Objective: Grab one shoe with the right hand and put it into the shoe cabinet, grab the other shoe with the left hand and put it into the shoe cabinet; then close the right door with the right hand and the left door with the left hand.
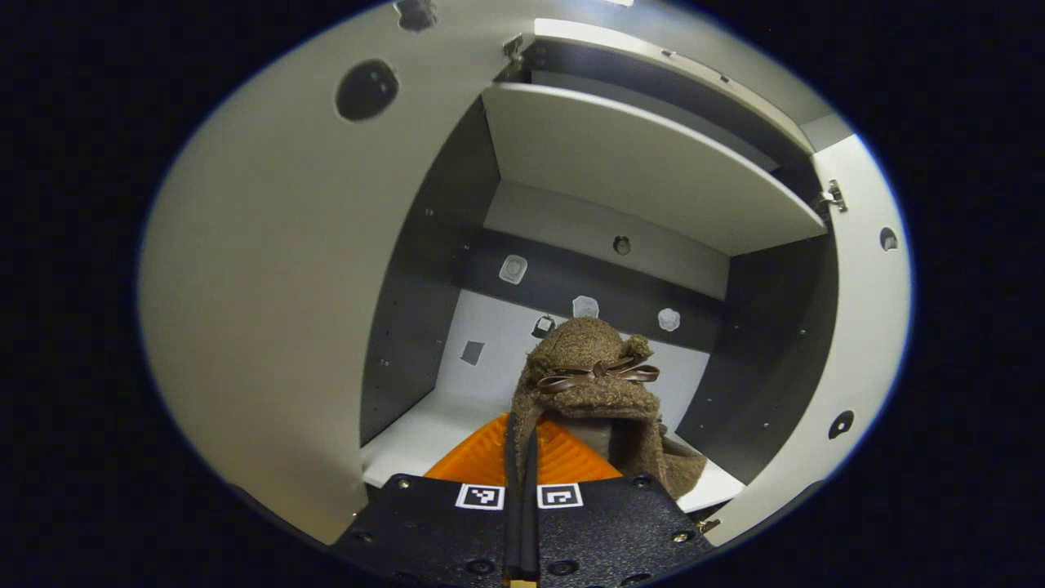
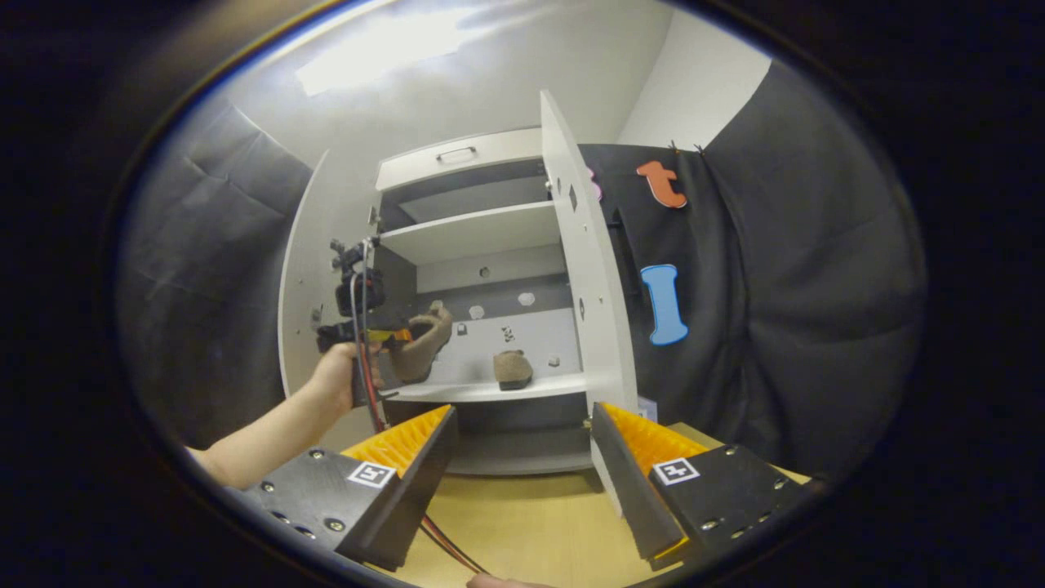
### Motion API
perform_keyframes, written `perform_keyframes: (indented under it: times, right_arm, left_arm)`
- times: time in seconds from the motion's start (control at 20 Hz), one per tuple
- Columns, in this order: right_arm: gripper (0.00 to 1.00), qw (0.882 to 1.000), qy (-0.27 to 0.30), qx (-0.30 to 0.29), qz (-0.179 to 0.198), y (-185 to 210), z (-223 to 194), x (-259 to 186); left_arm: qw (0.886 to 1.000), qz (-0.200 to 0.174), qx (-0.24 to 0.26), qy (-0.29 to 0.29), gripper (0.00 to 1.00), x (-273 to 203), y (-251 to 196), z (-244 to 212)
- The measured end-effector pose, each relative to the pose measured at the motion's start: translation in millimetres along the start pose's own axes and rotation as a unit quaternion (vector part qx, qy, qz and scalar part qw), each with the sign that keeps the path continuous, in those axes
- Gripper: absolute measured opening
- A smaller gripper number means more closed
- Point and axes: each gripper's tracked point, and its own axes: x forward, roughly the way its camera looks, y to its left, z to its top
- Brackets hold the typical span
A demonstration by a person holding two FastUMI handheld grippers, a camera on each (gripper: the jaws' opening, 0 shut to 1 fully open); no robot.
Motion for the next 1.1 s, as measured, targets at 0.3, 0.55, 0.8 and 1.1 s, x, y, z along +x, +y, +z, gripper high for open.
perform_keyframes:
  times: [0.3, 0.55, 0.8, 1.1]
  right_arm:
    - [0.99, 1.000, 0.002, 0.000, 0.008, -4, -10, 1]
    - [0.99, 1.000, 0.019, 0.011, 0.009, -10, -25, 12]
    - [0.98, 0.999, 0.028, 0.020, 0.004, -12, -33, 16]
    - [1.00, 1.000, 0.026, 0.001, 0.006, -2, -27, 4]
  left_arm:
    - [1.000, -0.008, -0.024, -0.008, 0.01, 59, -3, -17]
    - [0.999, 0.028, -0.004, 0.020, 0.01, 81, 17, -49]
    - [1.000, 0.006, 0.020, 0.016, 0.04, 86, 8, -50]
    - [0.998, 0.026, 0.057, -0.010, 0.86, 74, 10, -33]
